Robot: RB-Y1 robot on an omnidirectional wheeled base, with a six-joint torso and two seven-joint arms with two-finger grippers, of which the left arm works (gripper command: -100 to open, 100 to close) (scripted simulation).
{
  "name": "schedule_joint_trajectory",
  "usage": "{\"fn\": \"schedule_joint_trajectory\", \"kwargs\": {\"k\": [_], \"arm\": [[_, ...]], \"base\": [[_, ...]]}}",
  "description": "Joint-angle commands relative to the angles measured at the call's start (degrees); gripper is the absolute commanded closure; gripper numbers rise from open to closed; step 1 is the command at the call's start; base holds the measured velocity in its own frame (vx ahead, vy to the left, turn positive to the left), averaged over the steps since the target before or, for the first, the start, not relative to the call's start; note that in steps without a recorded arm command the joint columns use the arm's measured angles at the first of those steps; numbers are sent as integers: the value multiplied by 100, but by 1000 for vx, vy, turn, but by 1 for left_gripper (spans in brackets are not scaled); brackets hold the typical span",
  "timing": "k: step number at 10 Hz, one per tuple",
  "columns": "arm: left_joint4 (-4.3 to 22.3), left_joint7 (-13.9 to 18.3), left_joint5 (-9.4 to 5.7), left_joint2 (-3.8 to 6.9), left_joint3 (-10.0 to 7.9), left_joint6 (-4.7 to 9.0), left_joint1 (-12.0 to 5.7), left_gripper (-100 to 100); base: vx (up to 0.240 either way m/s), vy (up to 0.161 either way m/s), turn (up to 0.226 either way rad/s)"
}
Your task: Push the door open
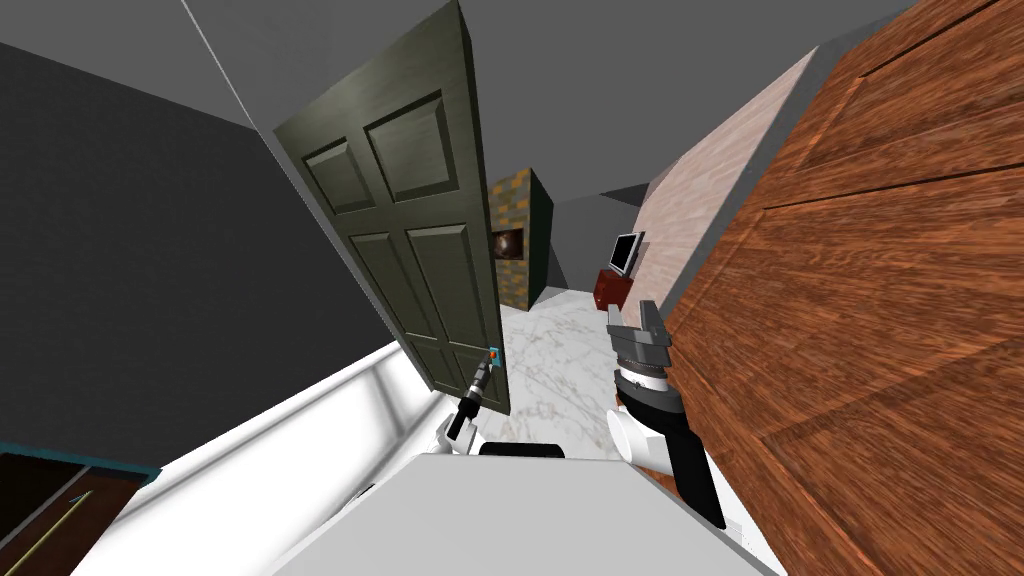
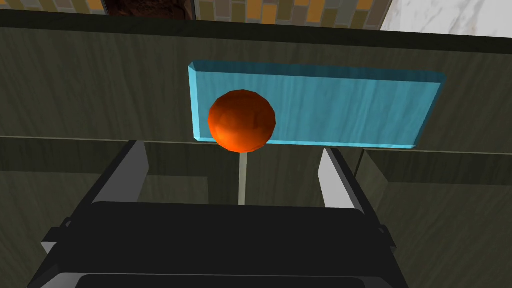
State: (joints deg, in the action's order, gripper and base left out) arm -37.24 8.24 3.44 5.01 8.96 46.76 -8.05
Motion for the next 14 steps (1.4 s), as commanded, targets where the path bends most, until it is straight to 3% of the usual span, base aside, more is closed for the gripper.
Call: {"fn": "schedule_joint_trajectory", "kwargs": {"k": [1, 3, 4, 9, 14], "arm": [[19, -23, -9, -17, -20, 27, 0, -100], [16, -27, -10, -23, -23, 28, 3, -100], [16, -27, -10, -23, -23, 28, 3, 100], [16, -27, -10, -23, -23, 28, 3, 100], [63, -123, -119, 14, -239, 1, -8, 100]], "base": [[198, -48, -21], [113, -46, -4], [-13, 4, -10], [-11, 5, -3], [157, -61, 27]]}}
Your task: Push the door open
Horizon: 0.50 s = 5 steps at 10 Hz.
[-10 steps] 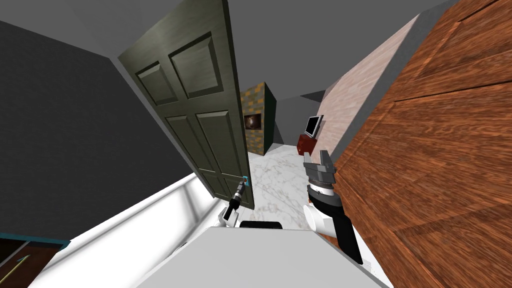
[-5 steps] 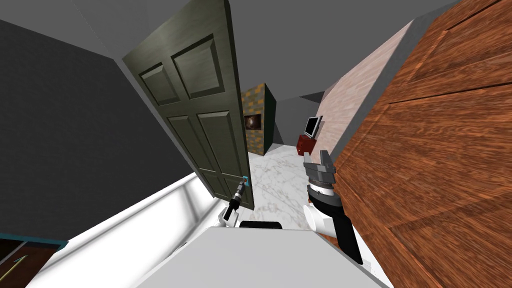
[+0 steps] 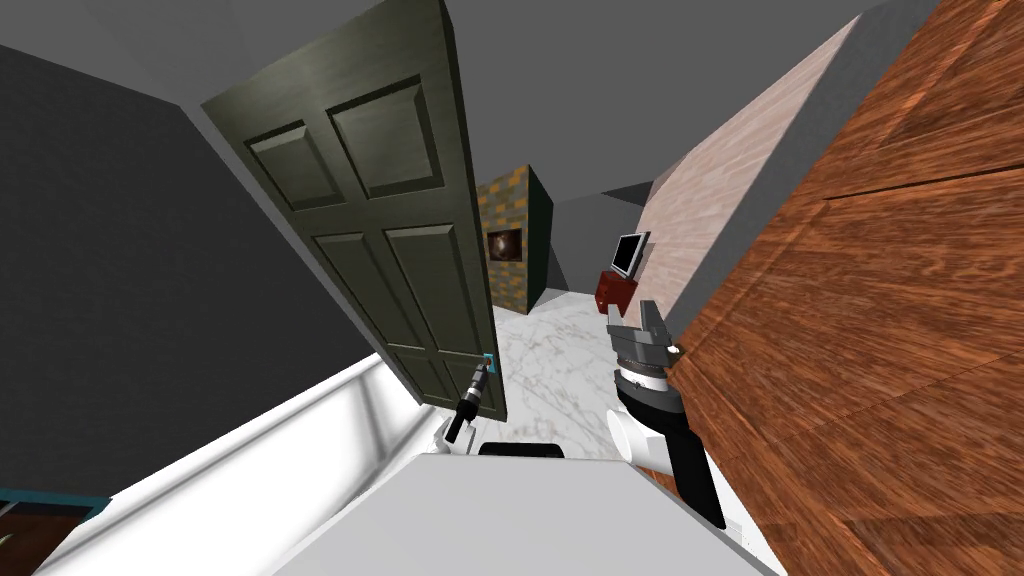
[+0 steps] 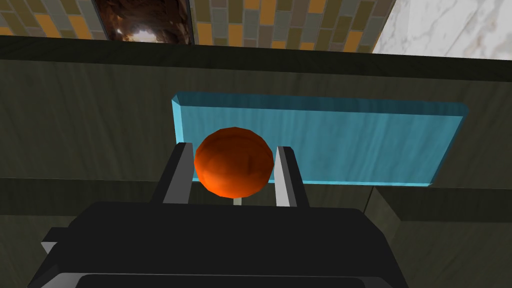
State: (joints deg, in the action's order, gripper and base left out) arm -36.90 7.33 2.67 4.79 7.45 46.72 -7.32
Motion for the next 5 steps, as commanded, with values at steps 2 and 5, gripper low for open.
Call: {"fn": "schedule_joint_trajectory", "kwargs": {"k": [2, 5], "arm": [[49, -87, -107, 53, -217, -2, -92, 100], [86, -183, -222, 75, -444, -15, -113, 100]], "base": [[204, -87, 48], [204, -103, 61]]}}
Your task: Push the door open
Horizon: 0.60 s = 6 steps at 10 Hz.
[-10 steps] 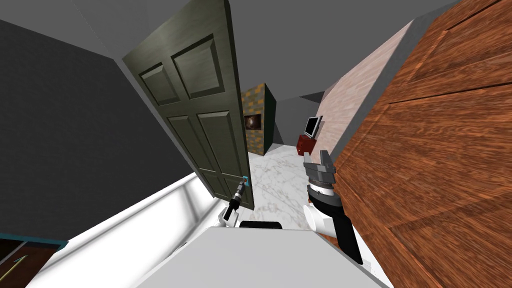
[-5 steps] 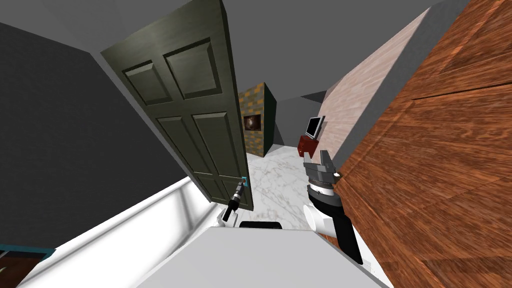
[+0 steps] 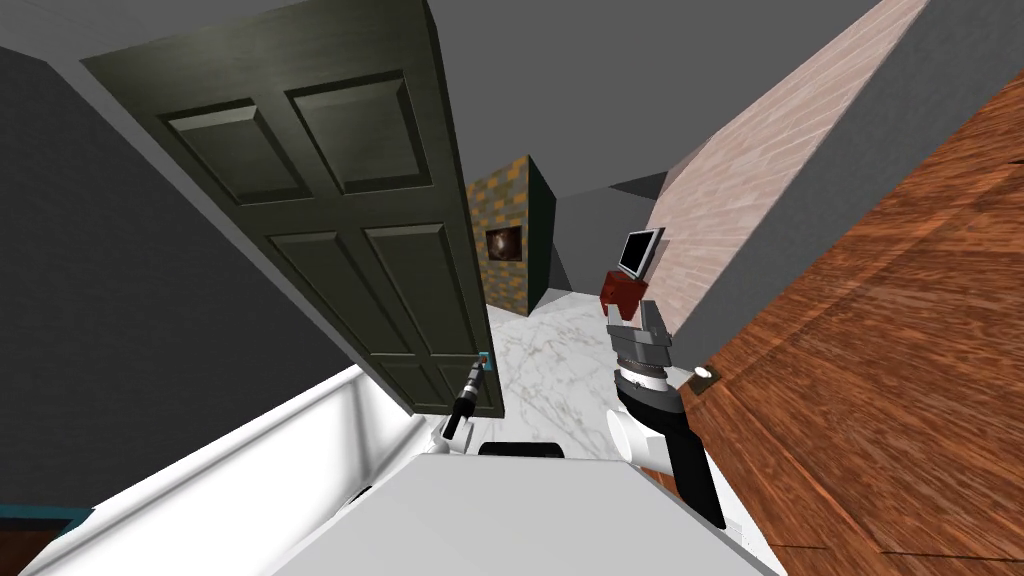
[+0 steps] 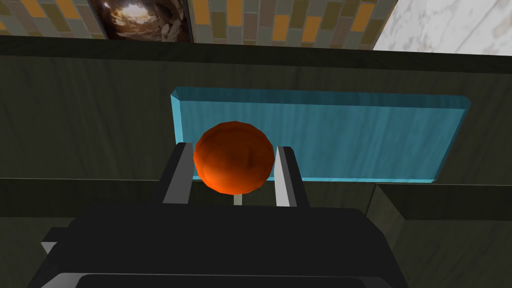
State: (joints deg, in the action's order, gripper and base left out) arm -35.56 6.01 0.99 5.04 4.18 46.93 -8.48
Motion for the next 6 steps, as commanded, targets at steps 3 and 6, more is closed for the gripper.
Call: {"fn": "schedule_joint_trajectory", "kwargs": {"k": [3, 6], "arm": [[-23, -103, -116, 59, -240, -43, -7, 100], [-8, -157, -180, 66, -367, -50, -19, 100]], "base": [[138, -71, 42], [75, -55, 48]]}}
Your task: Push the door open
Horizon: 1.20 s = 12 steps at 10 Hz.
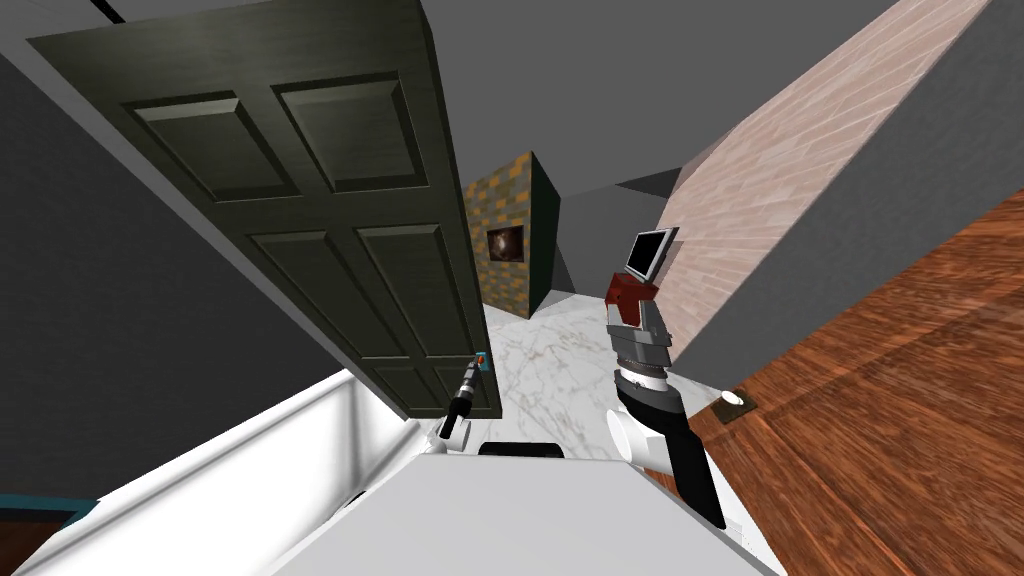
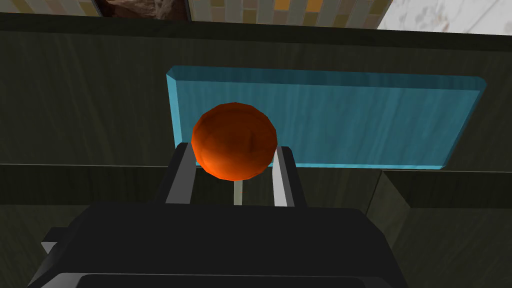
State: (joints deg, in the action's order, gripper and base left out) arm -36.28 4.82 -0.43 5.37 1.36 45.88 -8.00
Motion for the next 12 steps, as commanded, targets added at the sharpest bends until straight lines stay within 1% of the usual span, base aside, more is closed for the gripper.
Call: {"fn": "schedule_joint_trajectory", "kwargs": {"k": [1, 7, 10, 12], "arm": [[78, -74, -82, 36, -170, 51, -74, 100], [153, -273, -321, 37, -642, 25, -116, 100], [182, -349, -412, 29, -821, 15, -132, 100], [195, -385, -455, 23, -906, 11, -139, 100]], "base": [[120, -68, 40], [186, -119, 78], [191, -95, 62], [175, -90, 61]]}}
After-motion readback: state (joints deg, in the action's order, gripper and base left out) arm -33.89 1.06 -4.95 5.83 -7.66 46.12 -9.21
